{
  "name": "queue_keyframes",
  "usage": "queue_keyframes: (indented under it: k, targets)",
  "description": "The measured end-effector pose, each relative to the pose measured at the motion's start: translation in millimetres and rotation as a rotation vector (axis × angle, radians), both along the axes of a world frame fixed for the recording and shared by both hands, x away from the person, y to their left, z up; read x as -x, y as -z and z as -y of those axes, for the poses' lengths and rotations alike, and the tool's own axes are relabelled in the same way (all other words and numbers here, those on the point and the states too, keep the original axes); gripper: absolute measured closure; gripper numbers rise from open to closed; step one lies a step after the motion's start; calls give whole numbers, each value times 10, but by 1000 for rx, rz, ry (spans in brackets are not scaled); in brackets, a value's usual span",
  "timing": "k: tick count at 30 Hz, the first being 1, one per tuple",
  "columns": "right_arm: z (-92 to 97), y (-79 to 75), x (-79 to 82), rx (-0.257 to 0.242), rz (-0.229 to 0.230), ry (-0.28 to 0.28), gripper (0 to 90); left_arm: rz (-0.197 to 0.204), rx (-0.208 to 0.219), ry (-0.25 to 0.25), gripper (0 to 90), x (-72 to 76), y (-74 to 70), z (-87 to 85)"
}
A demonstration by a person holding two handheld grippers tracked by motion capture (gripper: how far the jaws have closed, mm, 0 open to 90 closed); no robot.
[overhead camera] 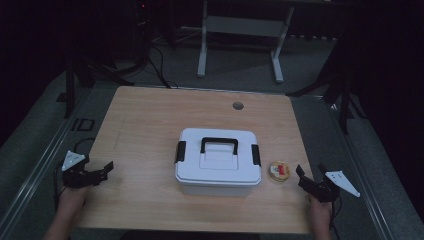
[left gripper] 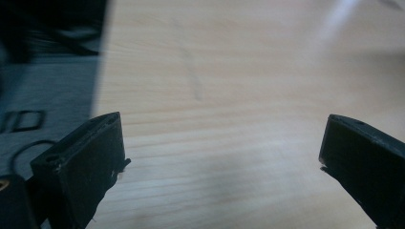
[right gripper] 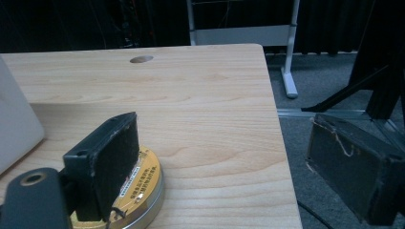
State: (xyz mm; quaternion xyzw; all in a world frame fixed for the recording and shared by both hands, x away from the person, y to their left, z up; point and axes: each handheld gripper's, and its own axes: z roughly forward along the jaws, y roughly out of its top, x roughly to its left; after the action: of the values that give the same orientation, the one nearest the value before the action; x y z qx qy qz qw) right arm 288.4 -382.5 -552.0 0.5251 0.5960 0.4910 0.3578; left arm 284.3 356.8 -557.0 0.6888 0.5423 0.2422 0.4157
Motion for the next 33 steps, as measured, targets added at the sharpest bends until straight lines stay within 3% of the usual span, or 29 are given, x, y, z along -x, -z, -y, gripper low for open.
queue_keyframes:
  k: [1,2,4,6,7,8,9,11,12,17,21,24,27,33]
  targets:
    - [1,1,1,0,2,-2,105,-46,2,81,13,-45,17,-32]
    - [1,1,2,-2,3,-5,105,-65,3,119,13,-64,22,-48]
    - [1,1,3,-3,3,-8,105,-66,-9,146,13,-77,22,-63]
    - [-2,1,3,-3,3,-11,105,-73,-26,221,13,-102,16,-83]
    - [-5,2,1,-1,0,-17,105,-91,-38,305,13,-123,-1,-100]
    - [-6,3,1,0,-1,-19,105,-91,-38,305,13,-123,-1,-100]
    - [-7,3,0,1,-1,-23,105,-88,-47,358,12,-124,-13,-105]
    - [-9,3,-1,2,-3,-24,105,-117,-65,445,12,-134,-36,-108]
    - [-11,4,-2,3,-4,-25,105,-130,-82,512,12,-134,-62,-105]
    - [-14,6,-4,1,-8,-31,105,-138,-138,614,12,-137,-167,-60]
    - [-17,7,-5,2,-9,-33,105,-171,-178,669,12,-142,-247,2]
    - [-17,7,-5,3,-8,-34,105,-225,-283,718,12,-149,-282,76]
    - [-18,7,-5,3,-9,-35,105,-273,-355,746,12,-156,-308,138]
    - [-22,9,-8,9,-11,-39,105,-379,-458,784,12,-180,-390,259]
